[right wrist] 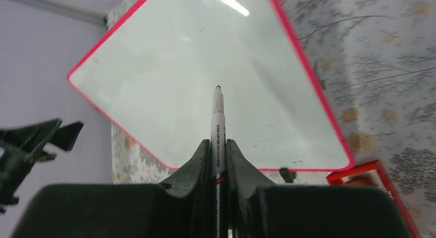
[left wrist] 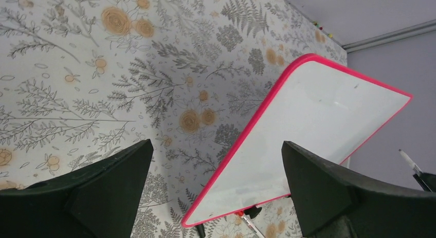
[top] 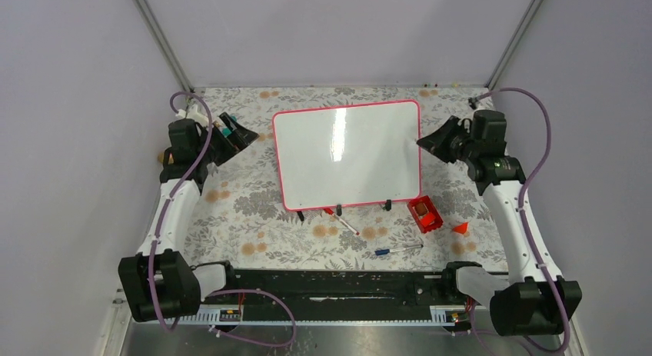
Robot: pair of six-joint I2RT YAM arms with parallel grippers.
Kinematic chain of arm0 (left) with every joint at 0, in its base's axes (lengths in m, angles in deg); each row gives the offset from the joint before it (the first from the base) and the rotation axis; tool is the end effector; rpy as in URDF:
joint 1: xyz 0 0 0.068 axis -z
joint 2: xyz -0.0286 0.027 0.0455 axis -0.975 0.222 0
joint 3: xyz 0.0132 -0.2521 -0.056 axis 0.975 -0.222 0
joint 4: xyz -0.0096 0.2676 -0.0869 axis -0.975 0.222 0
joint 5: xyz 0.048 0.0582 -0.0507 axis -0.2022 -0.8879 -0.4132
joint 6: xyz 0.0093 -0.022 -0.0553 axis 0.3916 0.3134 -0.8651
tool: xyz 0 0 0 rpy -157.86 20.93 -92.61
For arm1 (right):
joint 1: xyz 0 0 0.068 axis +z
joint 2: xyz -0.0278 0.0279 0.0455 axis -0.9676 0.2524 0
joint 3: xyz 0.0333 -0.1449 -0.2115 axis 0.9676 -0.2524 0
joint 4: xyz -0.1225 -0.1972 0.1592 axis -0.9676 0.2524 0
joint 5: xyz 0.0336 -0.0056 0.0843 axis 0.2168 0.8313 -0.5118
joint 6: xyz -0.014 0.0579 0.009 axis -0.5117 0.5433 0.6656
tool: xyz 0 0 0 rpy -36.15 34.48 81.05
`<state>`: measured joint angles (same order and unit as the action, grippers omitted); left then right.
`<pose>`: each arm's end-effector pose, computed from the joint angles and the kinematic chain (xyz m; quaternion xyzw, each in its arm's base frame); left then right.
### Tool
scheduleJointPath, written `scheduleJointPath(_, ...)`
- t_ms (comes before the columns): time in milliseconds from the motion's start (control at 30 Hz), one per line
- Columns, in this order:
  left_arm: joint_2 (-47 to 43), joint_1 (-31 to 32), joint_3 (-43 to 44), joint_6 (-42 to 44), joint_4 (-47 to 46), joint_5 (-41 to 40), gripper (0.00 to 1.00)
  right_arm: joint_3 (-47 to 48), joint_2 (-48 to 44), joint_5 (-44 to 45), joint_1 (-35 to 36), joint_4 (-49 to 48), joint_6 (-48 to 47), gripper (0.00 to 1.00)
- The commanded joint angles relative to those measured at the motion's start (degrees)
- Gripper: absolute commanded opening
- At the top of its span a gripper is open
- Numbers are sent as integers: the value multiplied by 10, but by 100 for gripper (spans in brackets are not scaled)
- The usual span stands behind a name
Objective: Write a sentence on the whiteboard
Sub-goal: Pick up the whiteboard from the whiteboard stand.
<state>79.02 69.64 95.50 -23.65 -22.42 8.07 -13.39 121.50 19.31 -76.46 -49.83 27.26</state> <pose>0.2934 0.0188 0.2801 -0.1803 0.8179 -0.3040 0.4540 0.2824 0.0098 0.3306 0.1590 0.8245 0.2858 0.4619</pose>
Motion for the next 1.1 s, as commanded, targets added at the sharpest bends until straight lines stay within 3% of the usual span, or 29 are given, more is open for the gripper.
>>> scheduleJointPath(0,10,-2,15,19,11,-22,99,22,-39,11,66,12,-31,0)
scheduleJointPath(200,-133,4,-58,37,-21,-137,99,23,-86,22,114,33,-60,0)
scheduleJointPath(300,-146,9,-75,-49,-63,-193,99,12,-104,23,120,30,-62,0)
scheduleJointPath(367,-105,0,-58,-103,-17,-227,99,7,-109,20,121,29,-61,0)
scheduleJointPath(500,2,-41,7,-35,40,-86,99,8,-116,11,125,39,-64,0)
scheduleJointPath(600,-16,-30,-16,-34,-17,-42,99,9,-124,14,129,50,-71,0)
scheduleJointPath(767,-13,14,-19,-15,-25,-32,99,8,-118,0,134,39,-63,0)
scheduleJointPath(1067,53,35,56,-23,28,-42,99,41,-75,-4,160,21,-58,0)
